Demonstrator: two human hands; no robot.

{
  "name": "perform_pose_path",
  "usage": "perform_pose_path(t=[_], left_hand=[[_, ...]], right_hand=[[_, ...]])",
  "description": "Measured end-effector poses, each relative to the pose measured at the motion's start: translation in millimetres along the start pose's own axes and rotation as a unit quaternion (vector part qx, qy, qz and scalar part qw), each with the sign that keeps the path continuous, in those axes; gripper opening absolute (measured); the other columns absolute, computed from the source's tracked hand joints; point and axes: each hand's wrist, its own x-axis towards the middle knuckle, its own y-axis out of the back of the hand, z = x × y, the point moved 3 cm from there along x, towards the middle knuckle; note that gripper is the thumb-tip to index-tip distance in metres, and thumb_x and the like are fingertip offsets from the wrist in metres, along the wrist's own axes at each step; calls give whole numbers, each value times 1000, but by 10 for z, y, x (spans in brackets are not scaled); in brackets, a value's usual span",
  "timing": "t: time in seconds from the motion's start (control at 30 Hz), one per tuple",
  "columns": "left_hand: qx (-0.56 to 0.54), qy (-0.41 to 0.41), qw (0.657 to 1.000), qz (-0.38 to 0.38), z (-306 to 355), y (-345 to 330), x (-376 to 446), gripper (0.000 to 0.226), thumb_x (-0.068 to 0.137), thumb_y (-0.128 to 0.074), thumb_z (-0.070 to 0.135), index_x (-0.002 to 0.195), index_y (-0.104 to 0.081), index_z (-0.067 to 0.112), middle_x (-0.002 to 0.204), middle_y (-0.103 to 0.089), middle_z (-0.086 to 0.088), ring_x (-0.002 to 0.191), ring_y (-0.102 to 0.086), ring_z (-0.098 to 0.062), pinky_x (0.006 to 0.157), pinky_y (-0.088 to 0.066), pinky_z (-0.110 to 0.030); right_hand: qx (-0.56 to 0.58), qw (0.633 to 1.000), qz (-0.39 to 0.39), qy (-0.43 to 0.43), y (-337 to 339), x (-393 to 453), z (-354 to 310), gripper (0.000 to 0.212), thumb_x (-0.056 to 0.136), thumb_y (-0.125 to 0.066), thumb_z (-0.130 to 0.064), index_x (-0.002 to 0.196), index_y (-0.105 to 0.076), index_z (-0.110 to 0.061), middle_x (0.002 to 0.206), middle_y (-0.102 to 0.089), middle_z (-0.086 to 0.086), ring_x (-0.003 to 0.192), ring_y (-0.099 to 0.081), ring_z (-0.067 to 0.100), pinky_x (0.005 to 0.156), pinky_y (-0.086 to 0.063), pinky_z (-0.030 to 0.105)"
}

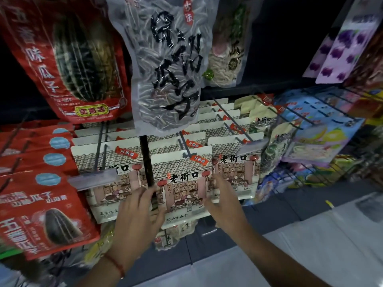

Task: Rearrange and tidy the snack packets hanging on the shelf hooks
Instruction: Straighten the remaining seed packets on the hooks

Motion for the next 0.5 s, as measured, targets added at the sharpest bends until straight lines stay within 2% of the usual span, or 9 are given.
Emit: perform_pose_path(t=[0.07,0.1,0.17,0.23,0.3,0.37,0.5], left_hand=[[39,-119,992,12,100,22,-40,51,88,-48,48,127,-55,15,126,-51,-9,107,-55,-28,93,-41,-44],[40,-160,986,7,176,9,-38,52,87,-48,47,130,-55,17,132,-49,-10,113,-53,-30,98,-36,-44],[53,-212,976,-20,355,-74,27,65,86,-52,50,143,-45,20,148,-40,-14,132,-41,-35,110,-26,-47],[79,-229,968,-58,538,-244,76,83,79,-62,55,150,-35,21,155,-32,-15,141,-30,-37,113,-20,-54],[97,-235,963,-93,730,-401,136,94,72,-70,58,150,-34,20,156,-30,-16,143,-28,-40,111,-20,-57],[115,-237,959,-105,920,-524,222,95,72,-69,58,151,-33,20,158,-26,-18,144,-25,-41,110,-19,-58],[137,-228,959,-96,1312,-695,436,79,83,-50,56,150,-35,18,158,-24,-20,145,-24,-41,111,-17,-55]], right_hand=[[-100,995,-10,3,95,-132,113,74,86,-63,-42,149,-25,-33,148,-33,-11,132,-41,15,106,-41,39],[-141,990,-19,-4,141,-186,183,77,86,-62,-44,150,-21,-36,155,-26,-9,142,-29,20,112,-34,45],[-203,978,-43,-26,255,-274,278,83,88,-61,-45,154,-11,-36,163,-6,-9,151,-3,20,120,-16,46],[-248,966,-58,-38,399,-346,325,87,90,-59,-47,154,-2,-35,163,10,-9,150,11,21,122,-4,43],[-283,957,-54,-40,567,-356,354,89,90,-57,-48,154,5,-35,162,18,-8,149,17,22,120,4,41],[-314,947,-54,-35,733,-295,364,93,91,-55,-49,154,11,-32,161,21,-4,149,19,25,119,4,42],[-316,947,-57,-2,1012,-55,448,97,91,-54,-50,152,19,-34,161,22,-3,149,14,29,120,-1,47]])
